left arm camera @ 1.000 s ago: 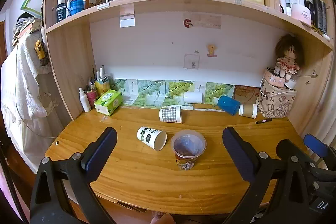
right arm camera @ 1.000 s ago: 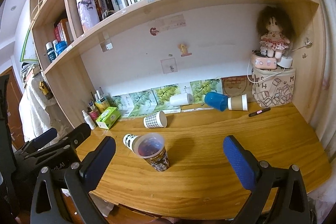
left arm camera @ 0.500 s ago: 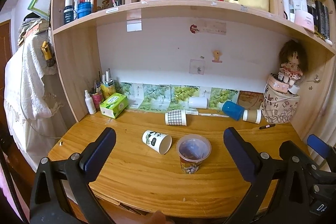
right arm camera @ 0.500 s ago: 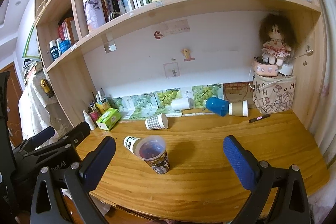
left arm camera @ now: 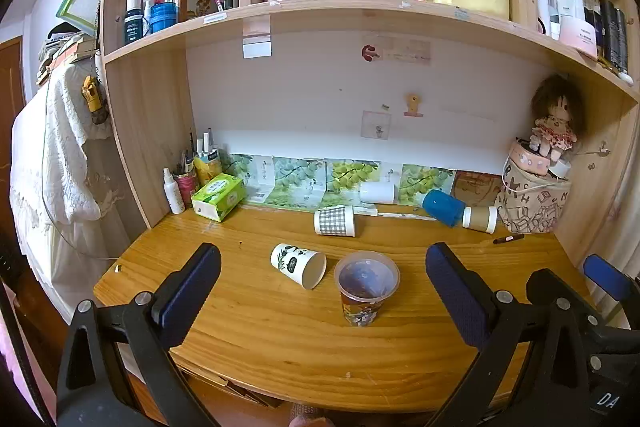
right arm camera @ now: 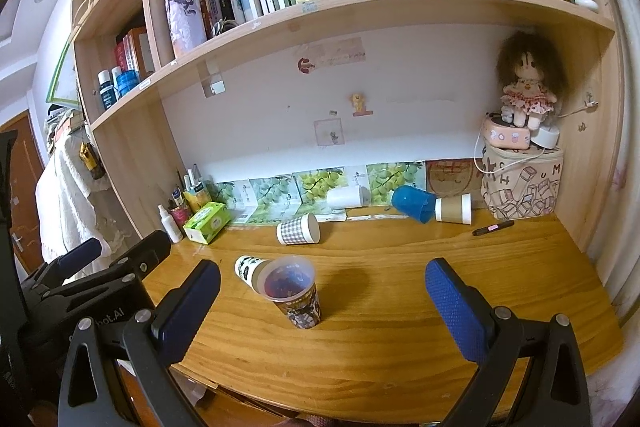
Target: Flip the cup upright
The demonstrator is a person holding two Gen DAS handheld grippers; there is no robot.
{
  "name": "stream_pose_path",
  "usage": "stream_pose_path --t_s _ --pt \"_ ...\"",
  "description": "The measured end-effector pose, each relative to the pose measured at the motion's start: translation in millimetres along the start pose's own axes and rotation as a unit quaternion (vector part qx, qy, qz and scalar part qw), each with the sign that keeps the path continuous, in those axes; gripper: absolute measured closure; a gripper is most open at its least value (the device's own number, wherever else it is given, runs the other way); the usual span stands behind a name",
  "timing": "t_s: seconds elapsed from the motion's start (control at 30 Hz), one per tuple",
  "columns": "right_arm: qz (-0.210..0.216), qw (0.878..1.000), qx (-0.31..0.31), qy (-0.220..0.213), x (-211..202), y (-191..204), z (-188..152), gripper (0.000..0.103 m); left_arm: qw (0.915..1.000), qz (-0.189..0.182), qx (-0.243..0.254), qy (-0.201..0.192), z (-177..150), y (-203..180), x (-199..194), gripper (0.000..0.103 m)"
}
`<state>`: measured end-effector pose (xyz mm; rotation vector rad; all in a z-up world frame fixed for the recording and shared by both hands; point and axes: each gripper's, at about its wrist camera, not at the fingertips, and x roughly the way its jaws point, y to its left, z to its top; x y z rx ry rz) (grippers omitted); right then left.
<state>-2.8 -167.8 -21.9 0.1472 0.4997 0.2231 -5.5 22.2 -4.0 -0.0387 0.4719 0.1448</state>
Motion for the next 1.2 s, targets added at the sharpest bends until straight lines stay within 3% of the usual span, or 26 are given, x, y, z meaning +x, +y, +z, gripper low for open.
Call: stream_pose_path --t_s 1.2 --pt "0.002 1.0 0.026 0.012 11.5 -25.3 4.5 0.0 0.9997 -0.003 0.024 0.008 8.7 -25.1 15.5 0.001"
